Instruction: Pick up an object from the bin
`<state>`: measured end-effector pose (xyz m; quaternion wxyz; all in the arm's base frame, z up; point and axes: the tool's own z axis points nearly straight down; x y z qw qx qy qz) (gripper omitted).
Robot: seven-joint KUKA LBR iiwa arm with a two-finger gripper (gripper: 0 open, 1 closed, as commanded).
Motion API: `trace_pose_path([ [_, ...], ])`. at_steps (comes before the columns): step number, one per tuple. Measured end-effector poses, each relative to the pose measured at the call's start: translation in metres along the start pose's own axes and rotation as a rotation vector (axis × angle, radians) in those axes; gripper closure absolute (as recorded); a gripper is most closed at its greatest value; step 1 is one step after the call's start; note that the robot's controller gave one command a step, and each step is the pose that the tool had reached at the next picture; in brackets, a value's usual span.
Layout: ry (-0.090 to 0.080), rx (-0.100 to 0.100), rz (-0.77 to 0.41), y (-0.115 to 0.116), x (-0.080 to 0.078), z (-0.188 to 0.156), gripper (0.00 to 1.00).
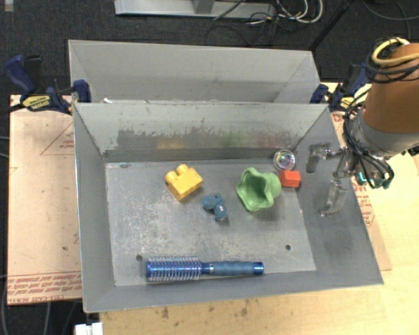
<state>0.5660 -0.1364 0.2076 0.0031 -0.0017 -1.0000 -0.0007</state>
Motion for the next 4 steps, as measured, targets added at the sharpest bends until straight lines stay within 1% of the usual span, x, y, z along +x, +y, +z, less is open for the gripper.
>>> trace_pose_path([
  [1, -0.005, -0.003, 0.207, 0.080, -0.062, 0.104, 0.00],
  [2, -0.009, 0.000, 0.216, 0.091, -0.062, 0.137, 0.00],
  [3, -0.020, 0.001, 0.216, 0.090, -0.065, 0.131, 1.00],
  [4, -0.019, -0.001, 0.258, 0.102, -0.082, -0.098, 1.00],
])
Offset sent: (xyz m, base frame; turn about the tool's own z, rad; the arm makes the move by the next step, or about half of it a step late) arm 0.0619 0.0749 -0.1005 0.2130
